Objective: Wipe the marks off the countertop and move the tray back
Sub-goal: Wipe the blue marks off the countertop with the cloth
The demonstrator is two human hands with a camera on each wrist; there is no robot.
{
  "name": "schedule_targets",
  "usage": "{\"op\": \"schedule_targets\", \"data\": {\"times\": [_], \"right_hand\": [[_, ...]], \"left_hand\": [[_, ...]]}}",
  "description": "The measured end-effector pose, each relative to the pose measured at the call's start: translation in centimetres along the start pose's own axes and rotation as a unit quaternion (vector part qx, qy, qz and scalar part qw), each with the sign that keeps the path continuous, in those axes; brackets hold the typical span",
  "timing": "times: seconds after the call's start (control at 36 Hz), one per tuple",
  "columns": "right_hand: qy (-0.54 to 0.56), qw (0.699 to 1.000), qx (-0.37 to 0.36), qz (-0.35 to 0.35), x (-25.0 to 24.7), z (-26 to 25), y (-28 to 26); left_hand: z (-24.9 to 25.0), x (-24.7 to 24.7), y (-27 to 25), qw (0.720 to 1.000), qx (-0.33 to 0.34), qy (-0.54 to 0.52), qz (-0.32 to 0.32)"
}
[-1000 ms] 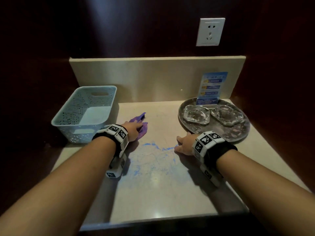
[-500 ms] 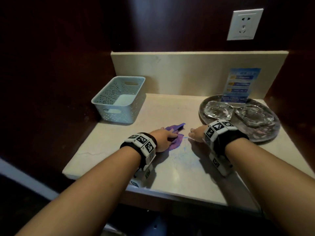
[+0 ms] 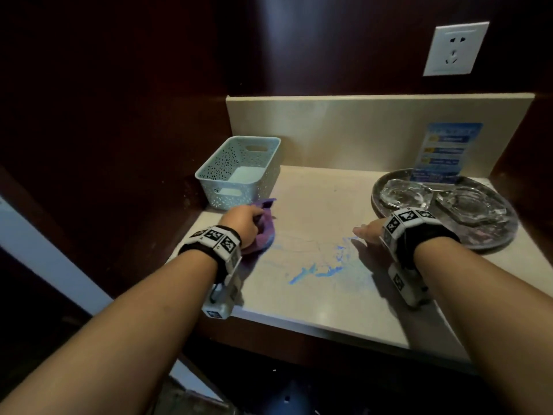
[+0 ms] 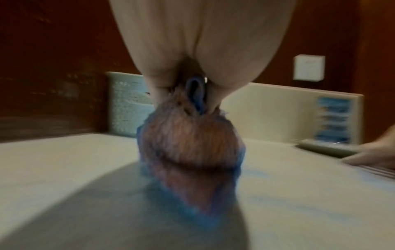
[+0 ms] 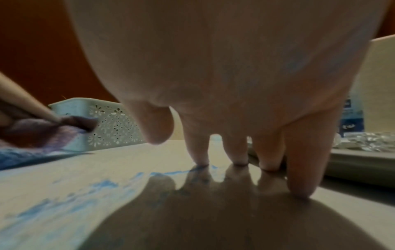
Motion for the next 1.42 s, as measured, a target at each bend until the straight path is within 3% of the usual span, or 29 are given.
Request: {"op": "schedule_targets", "data": {"times": [0.08,0.19,0.53,0.81,0.94,1.03,1.19,1.42], "right_hand": [[-0.001,1.0,0.016,-0.009,-0.3,-0.6,-0.4],[-0.025,0.999,0.02,0.004,-0.6,-1.1,-0.9],[-0.023,0.999,0.028,-0.02,-0.8,-2.0,-2.0],[-0.039,0.998,0.031,-0.033,-0.9,-1.7,-3.2],[-0.028,0.998,0.035,-0.036,-0.9,-1.9,-3.6],[-0.028,0.998,0.031,-0.039,-0.8,-1.9,-4.3],[-0.033,0.999,0.018,-0.027,-0.2,-0.6,-4.9],[-0.049,0.999,0.008,-0.006,0.5,-0.6,-4.8]], "left_hand": [[-3.3,-0.3,0.1,0.999,-0.039,0.023,-0.006],[-4.9,1.4,0.4,0.991,-0.084,0.041,-0.092],[-1.6,3.5,1.1,0.981,-0.006,0.003,-0.194],[2.3,4.6,-1.6,0.969,-0.007,0.005,-0.246],[5.5,6.7,-4.3,0.958,0.047,0.006,-0.284],[6.1,7.4,-4.6,0.963,0.058,0.011,-0.262],[4.2,4.7,-3.8,0.975,0.028,-0.089,-0.2],[0.6,0.0,-2.1,0.995,-0.016,-0.067,-0.069]]}}
Point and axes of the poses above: each hand's wrist, its own y-axis towards the middle knuckle, its own x-axis out of the palm, z = x × y, the point moved 2 cm from there along y, towards the middle knuckle, and after that the axes turned 14 degrees about -y, right-handed, at the moved point
